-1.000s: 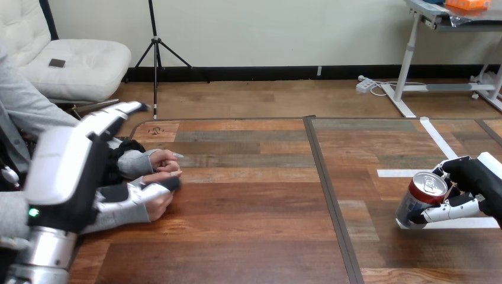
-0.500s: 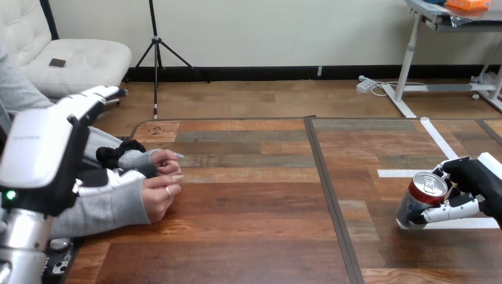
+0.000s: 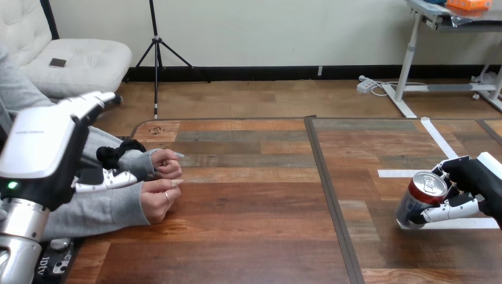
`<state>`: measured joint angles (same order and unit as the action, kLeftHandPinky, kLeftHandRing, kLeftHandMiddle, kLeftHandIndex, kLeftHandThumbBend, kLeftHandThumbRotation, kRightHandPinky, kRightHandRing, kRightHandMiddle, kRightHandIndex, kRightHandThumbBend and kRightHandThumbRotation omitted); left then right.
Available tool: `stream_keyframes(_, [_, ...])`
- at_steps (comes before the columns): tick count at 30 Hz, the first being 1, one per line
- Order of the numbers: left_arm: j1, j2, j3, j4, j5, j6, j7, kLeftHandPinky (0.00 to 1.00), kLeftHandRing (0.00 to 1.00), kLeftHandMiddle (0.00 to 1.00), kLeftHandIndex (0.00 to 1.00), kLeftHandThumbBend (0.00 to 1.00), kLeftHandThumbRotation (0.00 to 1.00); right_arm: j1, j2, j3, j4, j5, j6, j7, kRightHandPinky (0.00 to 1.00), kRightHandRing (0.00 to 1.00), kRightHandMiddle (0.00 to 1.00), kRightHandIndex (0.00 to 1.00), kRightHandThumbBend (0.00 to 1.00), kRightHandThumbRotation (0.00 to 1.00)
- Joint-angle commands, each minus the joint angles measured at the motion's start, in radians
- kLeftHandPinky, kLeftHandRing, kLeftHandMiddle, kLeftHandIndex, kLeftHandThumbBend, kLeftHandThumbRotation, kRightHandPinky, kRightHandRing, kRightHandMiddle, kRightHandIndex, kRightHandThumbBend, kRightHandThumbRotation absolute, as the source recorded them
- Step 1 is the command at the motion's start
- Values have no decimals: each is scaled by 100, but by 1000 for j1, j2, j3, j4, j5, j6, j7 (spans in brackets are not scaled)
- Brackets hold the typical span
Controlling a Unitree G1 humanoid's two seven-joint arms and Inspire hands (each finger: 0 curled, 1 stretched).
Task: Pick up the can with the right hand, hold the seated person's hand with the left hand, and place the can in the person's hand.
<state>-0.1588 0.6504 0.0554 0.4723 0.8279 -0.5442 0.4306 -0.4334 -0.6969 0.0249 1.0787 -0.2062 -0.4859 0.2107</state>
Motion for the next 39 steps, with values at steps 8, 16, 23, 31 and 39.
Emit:
stream_keyframes(8, [-125,59,-115,147,9,19,-35,70,77,81,79,100,37,-60,15,-31,-19,34,-47,-15,21,25,32,42,84,0])
stream_keyframes(16, [-169,78,-176,213,8,24,-100,74,79,82,81,100,38,-59,15,-35,-16,42,-52,-12,19,25,32,42,84,0])
stream_keyframes(23, [-188,81,-205,248,-22,-5,-128,75,79,82,80,100,40,-54,13,-35,-21,46,-52,-11,19,24,31,42,84,0])
stream_keyframes(31, [-209,94,-232,281,-59,-43,-210,76,79,82,79,100,41,-49,12,-40,-27,54,-47,-9,18,23,30,42,84,0])
stream_keyframes(39, [-223,108,-260,300,-42,-37,-223,75,78,80,78,100,37,-44,11,-43,-36,60,-28,-10,16,21,28,42,84,0])
